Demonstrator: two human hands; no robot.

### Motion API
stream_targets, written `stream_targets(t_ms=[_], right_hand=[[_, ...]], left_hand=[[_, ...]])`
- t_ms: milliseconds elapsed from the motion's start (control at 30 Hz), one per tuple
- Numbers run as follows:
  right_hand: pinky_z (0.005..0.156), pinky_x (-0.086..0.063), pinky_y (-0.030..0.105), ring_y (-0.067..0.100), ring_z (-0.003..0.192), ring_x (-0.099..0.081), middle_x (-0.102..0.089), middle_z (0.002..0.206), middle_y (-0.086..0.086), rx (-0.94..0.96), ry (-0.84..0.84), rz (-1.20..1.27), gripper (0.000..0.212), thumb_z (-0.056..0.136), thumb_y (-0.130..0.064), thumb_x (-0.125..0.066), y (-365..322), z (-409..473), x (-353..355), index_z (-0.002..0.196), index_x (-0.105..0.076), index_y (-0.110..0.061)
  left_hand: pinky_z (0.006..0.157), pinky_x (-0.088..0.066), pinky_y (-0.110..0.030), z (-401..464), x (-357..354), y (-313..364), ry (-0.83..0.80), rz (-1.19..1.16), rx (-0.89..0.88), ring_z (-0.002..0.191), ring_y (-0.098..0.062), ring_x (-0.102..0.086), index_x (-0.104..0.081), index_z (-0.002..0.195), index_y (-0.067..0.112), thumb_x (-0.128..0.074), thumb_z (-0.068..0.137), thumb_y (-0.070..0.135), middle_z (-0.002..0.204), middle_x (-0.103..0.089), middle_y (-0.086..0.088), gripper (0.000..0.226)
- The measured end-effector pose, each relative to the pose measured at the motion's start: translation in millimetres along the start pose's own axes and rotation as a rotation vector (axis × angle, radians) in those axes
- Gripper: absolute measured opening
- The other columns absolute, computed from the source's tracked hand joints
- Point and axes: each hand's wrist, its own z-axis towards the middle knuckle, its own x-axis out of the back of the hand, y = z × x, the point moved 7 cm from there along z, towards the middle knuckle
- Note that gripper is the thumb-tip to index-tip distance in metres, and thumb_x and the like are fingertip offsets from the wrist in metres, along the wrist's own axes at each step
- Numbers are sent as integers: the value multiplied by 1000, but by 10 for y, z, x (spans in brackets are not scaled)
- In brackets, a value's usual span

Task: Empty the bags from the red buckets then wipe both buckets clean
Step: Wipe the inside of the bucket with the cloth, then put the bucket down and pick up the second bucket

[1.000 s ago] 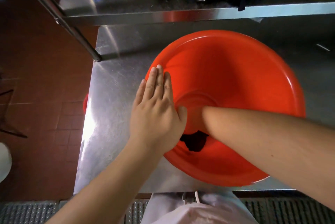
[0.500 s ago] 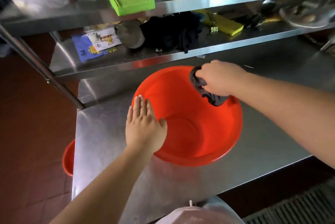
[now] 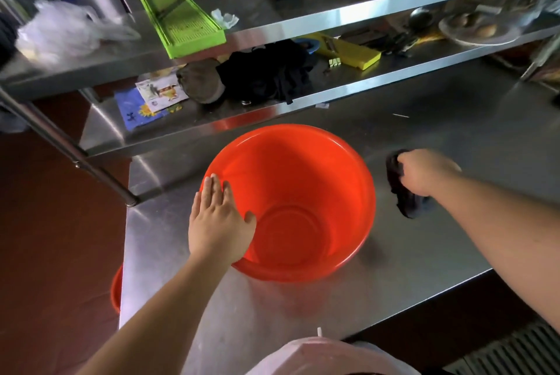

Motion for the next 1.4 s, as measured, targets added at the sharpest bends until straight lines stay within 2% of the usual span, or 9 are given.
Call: stream_targets(t_ms=[233, 433, 633, 933, 1000, 1067, 1167, 1267, 1400], right_hand=[[83, -57, 40, 34, 103, -66, -68, 114, 11, 16, -125, 55, 32, 88, -25, -60, 73, 96, -554, 119, -66, -27], [94, -54, 43, 37, 117, -61, -64, 129, 12, 51, -133, 135, 48, 87, -49, -63, -43, 147, -642, 131, -61, -29], [92, -53, 40, 34, 112, -61, -63, 128, 13, 121, -98, 331, 32, 94, -37, -51, -175, 252, -395, 119, -58, -19], [83, -50, 36, 22, 99, -61, -68, 114, -3, 226, -2, 573, 31, 97, -47, -47, -302, 302, 120, 113, -65, -28], [83, -52, 38, 24, 97, -62, -69, 112, 1, 238, -18, 633, 34, 95, -46, -49, -354, 276, 146, 111, -67, -22], [86, -56, 47, 28, 92, -66, -71, 106, 10, 229, -50, 725, 41, 91, -44, -49, -388, 251, 129, 107, -68, -12], [86, -58, 54, 25, 75, -63, -69, 84, 11, 228, -140, 861, 39, 88, -39, -49, -453, 225, 49, 91, -64, -3], [77, -63, 45, 23, 77, -73, -75, 79, 5, 212, -206, 1011, 28, 91, -29, -52, -519, 235, -44, 81, -67, -7], [71, -64, 43, 26, 75, -76, -77, 83, 13, 141, -256, 1109, 20, 91, -7, -52, -534, 260, -130, 90, -72, -4]], left_hand=[[132, 3, -37, 5, 11, 15, 8, 34, 18, 162, -17, 13, -14, 168, 12, -51, 94, 53, 177, 5, -7, 92], [133, 0, -38, -22, 49, 12, 13, 17, 35, 163, -15, 10, -15, 168, 16, -55, 96, 49, 177, 4, -4, 89], [133, -5, -40, -59, 107, 38, 52, -66, 57, 163, -20, 6, -21, 167, 18, -58, 98, 41, 178, 0, -3, 82], [118, -38, -54, -70, 238, 60, 88, -109, 178, 154, -34, -30, -37, 159, 19, -59, 97, 27, 171, -28, -7, 66], [111, -44, -53, -40, 262, -110, 84, -232, 314, 139, -40, -45, -51, 146, 15, -55, 94, 24, 157, -46, -15, 54], [95, -53, -49, -89, 287, -298, 85, -394, 461, 113, -41, -60, -65, 121, 15, -50, 90, 27, 124, -65, -16, 36], [74, -57, -37, -246, 245, -487, 40, -550, 631, 86, -33, -69, -73, 98, 16, -54, 94, 31, 93, -73, -9, 25], [78, -65, -41, -329, 85, -563, 27, -848, 751, 79, -25, -70, -77, 96, 14, -65, 96, 26, 87, -73, -6, 16], [54, -55, -26, -446, 20, -526, 55, -1122, 864, 69, -14, -63, -72, 93, 14, -66, 97, 12, 77, -66, 0, 7]])
